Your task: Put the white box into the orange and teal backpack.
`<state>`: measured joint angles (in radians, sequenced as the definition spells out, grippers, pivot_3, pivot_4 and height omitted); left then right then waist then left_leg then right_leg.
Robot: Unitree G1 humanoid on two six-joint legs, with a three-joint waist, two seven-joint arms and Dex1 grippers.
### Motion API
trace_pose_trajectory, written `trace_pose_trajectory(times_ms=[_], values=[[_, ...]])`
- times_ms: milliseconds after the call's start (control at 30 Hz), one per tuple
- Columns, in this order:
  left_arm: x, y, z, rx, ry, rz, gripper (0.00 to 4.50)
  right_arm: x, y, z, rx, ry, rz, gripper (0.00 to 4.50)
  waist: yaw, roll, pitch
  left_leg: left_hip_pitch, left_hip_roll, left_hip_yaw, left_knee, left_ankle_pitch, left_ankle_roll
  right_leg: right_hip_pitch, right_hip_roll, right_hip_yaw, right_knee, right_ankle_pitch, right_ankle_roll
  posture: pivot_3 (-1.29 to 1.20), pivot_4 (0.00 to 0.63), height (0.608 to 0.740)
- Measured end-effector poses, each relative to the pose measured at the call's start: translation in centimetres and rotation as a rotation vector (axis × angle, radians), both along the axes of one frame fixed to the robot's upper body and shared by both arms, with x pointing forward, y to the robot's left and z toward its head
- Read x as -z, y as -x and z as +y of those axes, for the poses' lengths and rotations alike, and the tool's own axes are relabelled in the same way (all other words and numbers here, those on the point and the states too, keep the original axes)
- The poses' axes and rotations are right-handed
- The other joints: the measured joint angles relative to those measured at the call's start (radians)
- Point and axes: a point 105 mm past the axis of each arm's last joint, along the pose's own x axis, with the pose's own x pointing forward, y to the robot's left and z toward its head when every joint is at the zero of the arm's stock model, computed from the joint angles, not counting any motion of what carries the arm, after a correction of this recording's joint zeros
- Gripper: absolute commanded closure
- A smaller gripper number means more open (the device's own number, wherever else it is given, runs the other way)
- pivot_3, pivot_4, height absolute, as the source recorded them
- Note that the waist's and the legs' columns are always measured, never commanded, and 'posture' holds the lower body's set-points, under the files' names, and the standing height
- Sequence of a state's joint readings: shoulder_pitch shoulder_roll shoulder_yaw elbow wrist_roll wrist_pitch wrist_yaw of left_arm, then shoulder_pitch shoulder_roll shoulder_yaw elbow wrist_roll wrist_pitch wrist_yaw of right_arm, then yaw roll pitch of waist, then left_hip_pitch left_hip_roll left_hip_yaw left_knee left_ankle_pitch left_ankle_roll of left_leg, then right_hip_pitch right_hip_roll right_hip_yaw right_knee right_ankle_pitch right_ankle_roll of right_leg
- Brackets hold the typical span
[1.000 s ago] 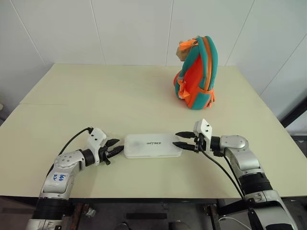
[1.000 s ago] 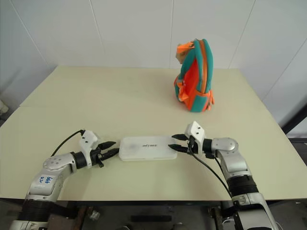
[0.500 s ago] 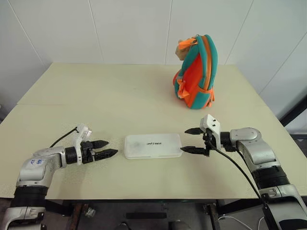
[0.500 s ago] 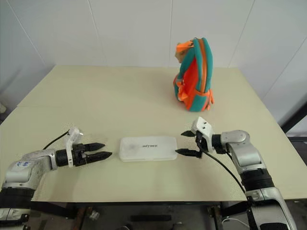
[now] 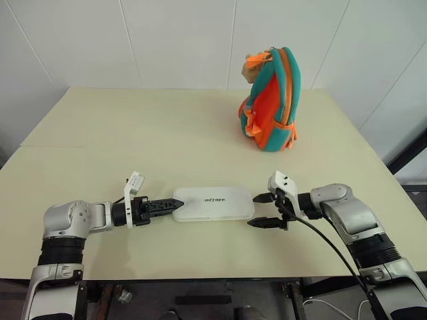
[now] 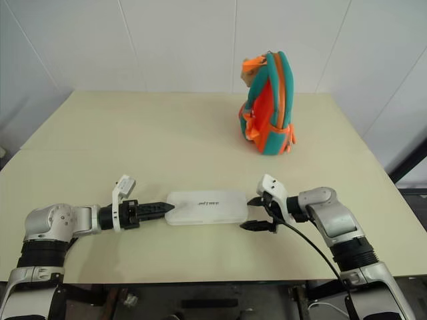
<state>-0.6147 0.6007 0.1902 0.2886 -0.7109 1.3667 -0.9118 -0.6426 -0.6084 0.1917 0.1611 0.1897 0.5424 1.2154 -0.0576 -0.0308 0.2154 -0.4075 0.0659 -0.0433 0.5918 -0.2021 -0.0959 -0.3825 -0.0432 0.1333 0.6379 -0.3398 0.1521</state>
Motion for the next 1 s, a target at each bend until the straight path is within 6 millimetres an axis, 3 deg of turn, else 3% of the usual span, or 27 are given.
trace_pose_trajectory(times_ms=[467,933,1000], values=[[0.2,-0.7,-1.5,0.004,0.120,0.174,0.03,0.3,0.3,0.6,-0.037,-0.021,-0.053,0.00,0.004,0.000,0.000,0.001,0.000,-0.001,0.001,0.000,-0.001,0.002,0.000,-0.001,0.000,0.000,0.000,0.00,0.150,0.740],[0.6,-0.2,-3.2,0.103,0.113,0.259,0.03,1.3,1.3,0.1,-0.033,-0.028,-0.065,0.00,0.008,0.000,0.000,0.002,0.000,-0.002,0.002,-0.001,-0.001,0.005,0.000,-0.001,-0.002,-0.001,0.001,0.00,0.150,0.740],[0.6,-0.3,-3.2,0.106,0.110,0.266,0.40,1.3,1.3,-0.1,-0.024,-0.026,-0.067,0.00,0.008,0.001,-0.001,0.002,-0.001,-0.002,0.002,-0.001,-0.001,0.006,0.000,-0.001,-0.002,-0.001,0.001,0.00,0.150,0.740]])
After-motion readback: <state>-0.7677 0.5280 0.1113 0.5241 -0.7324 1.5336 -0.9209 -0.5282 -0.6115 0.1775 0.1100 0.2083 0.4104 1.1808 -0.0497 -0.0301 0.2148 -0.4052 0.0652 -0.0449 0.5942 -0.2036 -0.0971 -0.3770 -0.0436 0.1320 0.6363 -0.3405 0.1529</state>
